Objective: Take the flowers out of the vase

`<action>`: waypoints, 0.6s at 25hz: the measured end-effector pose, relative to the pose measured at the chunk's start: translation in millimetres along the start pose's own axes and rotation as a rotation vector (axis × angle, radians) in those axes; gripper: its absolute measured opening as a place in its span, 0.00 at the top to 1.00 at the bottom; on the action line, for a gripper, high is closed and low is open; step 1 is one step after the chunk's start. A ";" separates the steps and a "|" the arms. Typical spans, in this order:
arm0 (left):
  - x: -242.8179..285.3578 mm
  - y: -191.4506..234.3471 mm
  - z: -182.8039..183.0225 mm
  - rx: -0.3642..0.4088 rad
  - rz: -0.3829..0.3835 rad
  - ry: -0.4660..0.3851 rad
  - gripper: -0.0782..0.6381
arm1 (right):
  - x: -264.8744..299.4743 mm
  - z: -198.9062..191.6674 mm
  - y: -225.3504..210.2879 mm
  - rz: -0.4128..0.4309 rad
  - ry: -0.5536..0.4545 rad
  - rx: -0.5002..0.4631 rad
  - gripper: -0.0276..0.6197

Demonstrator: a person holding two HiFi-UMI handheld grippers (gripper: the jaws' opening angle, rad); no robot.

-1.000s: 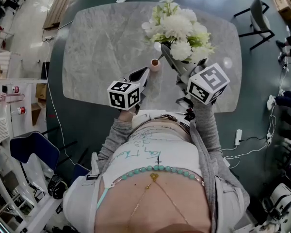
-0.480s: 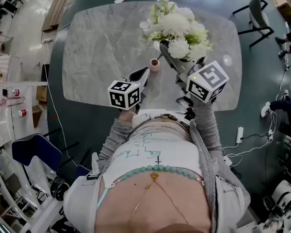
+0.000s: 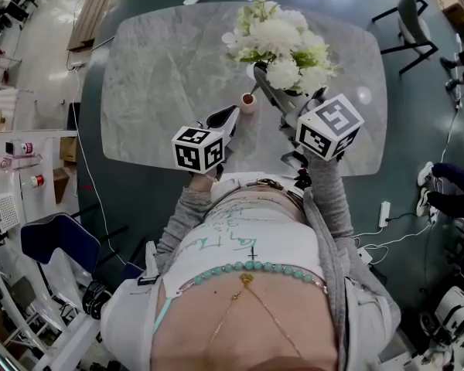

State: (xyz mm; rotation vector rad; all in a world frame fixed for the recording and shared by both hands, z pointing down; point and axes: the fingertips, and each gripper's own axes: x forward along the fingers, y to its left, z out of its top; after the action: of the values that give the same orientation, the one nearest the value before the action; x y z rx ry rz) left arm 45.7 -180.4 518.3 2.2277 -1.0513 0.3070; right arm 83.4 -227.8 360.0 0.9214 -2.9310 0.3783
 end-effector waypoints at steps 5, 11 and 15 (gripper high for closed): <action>-0.3 0.8 -4.5 0.002 -0.007 0.003 0.89 | 1.0 -5.3 2.6 -0.001 0.001 -0.001 0.91; 1.4 -4.7 -1.7 0.014 -0.009 0.006 0.89 | -0.8 -5.0 -0.2 0.000 0.012 -0.004 0.91; -0.7 -3.8 -2.1 0.012 -0.010 0.008 0.89 | 0.2 -5.3 1.5 0.000 0.015 -0.005 0.91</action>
State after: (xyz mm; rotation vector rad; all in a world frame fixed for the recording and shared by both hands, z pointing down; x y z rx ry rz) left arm 48.3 -176.9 517.8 2.2399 -1.0363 0.3189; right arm 82.2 -225.4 364.8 0.9139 -2.9167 0.3760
